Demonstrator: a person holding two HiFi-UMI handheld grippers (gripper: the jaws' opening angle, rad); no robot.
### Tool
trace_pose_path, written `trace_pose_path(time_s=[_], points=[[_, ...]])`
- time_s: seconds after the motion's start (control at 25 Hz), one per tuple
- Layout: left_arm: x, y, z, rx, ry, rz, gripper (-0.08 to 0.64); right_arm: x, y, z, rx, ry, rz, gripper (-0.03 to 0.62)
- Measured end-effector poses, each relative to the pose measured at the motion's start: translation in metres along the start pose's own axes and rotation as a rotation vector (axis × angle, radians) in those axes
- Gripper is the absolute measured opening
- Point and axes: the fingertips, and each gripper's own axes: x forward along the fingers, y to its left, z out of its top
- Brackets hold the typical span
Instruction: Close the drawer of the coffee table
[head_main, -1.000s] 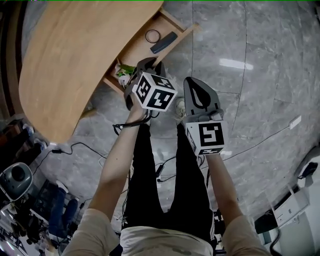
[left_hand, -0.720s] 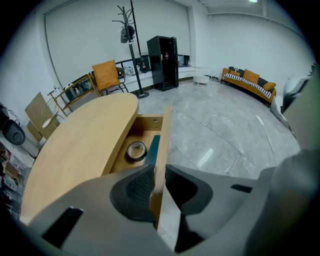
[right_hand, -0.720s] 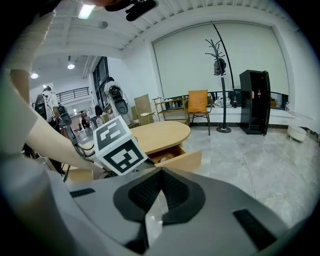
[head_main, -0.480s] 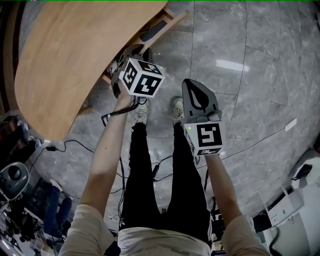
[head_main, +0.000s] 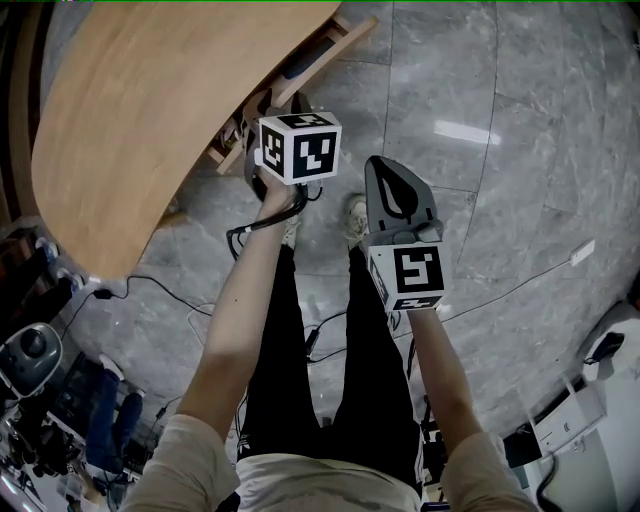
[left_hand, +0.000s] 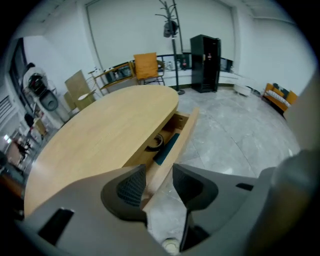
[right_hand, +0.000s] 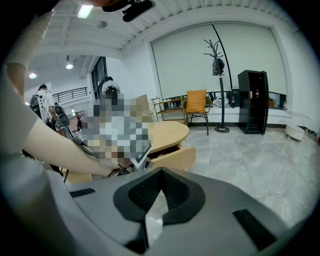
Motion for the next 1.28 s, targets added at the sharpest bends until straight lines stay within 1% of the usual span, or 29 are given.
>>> trace_pose_path(time_s=[0.12,0.16,0.2,0.28,0.32,0.36,0.4,0.48,0.52,0.56,0.68,0.8,1.04,1.2,1.28], points=[[-0.006,0.002,-0.005,-0.185,0.012,0.105,0.163,-0.001,0.001,-0.001,0.004,0.003,0.001,0.006],[-0.010,0.002,-0.007,-0.248,0.015,0.131,0.146,-0.001,0.000,-0.002,0.005,0.003,0.001,0.006],[-0.012,0.000,-0.010,-0.314,0.025,0.145,0.084,-0.002,-0.001,-0.002,0.005,0.004,0.002,0.006],[-0.014,-0.006,-0.021,-0.436,0.062,0.138,0.031,-0.003,-0.003,-0.004,0.004,0.009,0.002,0.006],[-0.013,-0.009,-0.027,-0.480,0.081,0.129,0.031,-0.004,-0.005,-0.006,0.004,0.012,0.002,0.006],[-0.012,-0.010,-0.032,-0.504,0.089,0.127,0.031,-0.005,-0.006,-0.006,0.003,0.014,0.003,0.006],[-0.011,-0.009,-0.035,-0.508,0.083,0.134,0.031,-0.006,-0.008,-0.007,0.002,0.014,0.004,0.006],[-0.010,-0.004,-0.035,-0.488,0.045,0.165,0.023,-0.008,-0.012,-0.007,-0.006,0.015,0.010,0.006],[-0.010,-0.001,-0.035,-0.487,0.024,0.177,0.020,-0.009,-0.014,-0.008,-0.012,0.018,0.012,0.006],[-0.010,0.000,-0.035,-0.503,0.006,0.180,0.009,-0.010,-0.016,-0.009,-0.018,0.023,0.014,0.006],[-0.010,0.002,-0.036,-0.608,-0.047,0.172,0.009,-0.011,-0.021,-0.015,-0.028,0.040,0.018,0.006],[-0.010,0.002,-0.036,-0.685,-0.095,0.193,0.009,-0.009,-0.022,-0.017,-0.031,0.042,0.022,0.006],[-0.009,0.003,-0.034,-0.769,-0.167,0.247,0.009,-0.001,-0.018,-0.018,-0.043,0.053,0.050,0.006],[-0.005,0.015,-0.033,-0.853,-0.181,0.295,0.009,0.006,-0.011,-0.012,-0.059,0.054,0.074,0.006],[-0.002,0.023,-0.028,-0.865,-0.187,0.312,0.009,0.009,-0.011,-0.009,-0.065,0.053,0.083,0.006]])
